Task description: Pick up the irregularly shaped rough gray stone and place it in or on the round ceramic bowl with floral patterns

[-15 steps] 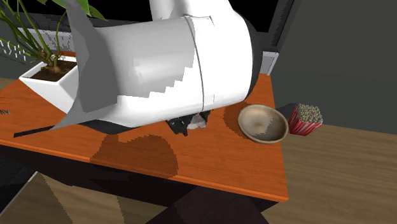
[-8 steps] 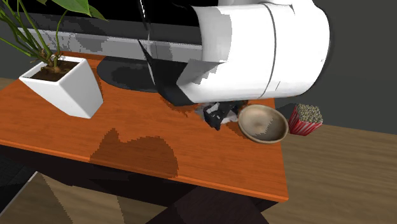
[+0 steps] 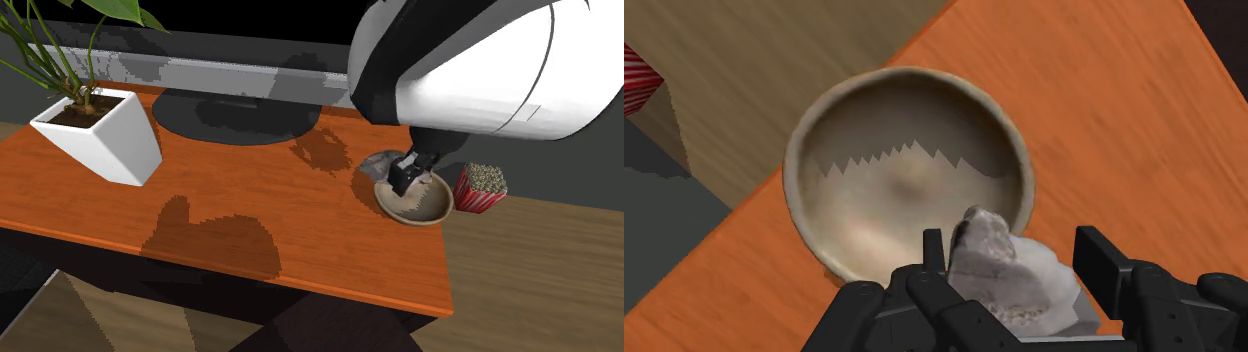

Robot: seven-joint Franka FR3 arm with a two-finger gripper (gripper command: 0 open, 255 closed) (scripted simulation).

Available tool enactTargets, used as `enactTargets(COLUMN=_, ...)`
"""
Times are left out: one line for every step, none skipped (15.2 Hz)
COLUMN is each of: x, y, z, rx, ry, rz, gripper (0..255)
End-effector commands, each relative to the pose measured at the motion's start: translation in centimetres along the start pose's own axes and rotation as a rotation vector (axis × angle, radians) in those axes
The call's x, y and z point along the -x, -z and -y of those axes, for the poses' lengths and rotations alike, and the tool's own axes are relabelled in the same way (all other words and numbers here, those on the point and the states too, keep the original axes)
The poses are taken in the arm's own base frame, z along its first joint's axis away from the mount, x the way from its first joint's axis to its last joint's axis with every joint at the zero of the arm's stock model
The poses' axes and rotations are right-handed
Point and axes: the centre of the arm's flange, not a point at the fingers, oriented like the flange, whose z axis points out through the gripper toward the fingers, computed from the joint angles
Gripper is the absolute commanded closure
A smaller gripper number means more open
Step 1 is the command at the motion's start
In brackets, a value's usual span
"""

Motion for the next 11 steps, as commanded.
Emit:
enactTargets(x=1.4, y=-0.2, z=-2.1, rx=0.001, ry=0.002, rz=0.000, gripper=255)
enactTargets(x=2.0, y=-0.2, z=-3.3, rx=0.001, ry=0.002, rz=0.000, gripper=255)
enactTargets(x=2.7, y=-0.3, z=-4.5, rx=0.001, ry=0.002, rz=0.000, gripper=255)
enactTargets(x=3.3, y=-0.3, z=-5.6, rx=0.001, ry=0.002, rz=0.000, gripper=255)
enactTargets(x=3.6, y=-0.3, z=-6.1, rx=0.001, ry=0.002, rz=0.000, gripper=255)
enactTargets(x=3.6, y=-0.8, z=-6.1, rx=0.001, ry=0.002, rz=0.000, gripper=255)
enactTargets(x=3.6, y=-1.4, z=-6.1, rx=0.001, ry=0.002, rz=0.000, gripper=255)
enactTargets(x=3.6, y=-1.9, z=-6.0, rx=0.001, ry=0.002, rz=0.000, gripper=255)
enactTargets(x=3.7, y=-2.4, z=-6.0, rx=0.001, ry=0.002, rz=0.000, gripper=255)
enactTargets(x=3.7, y=-2.9, z=-6.0, rx=0.001, ry=0.002, rz=0.000, gripper=255)
enactTargets(x=3.7, y=-3.5, z=-5.9, rx=0.001, ry=0.002, rz=0.000, gripper=255)
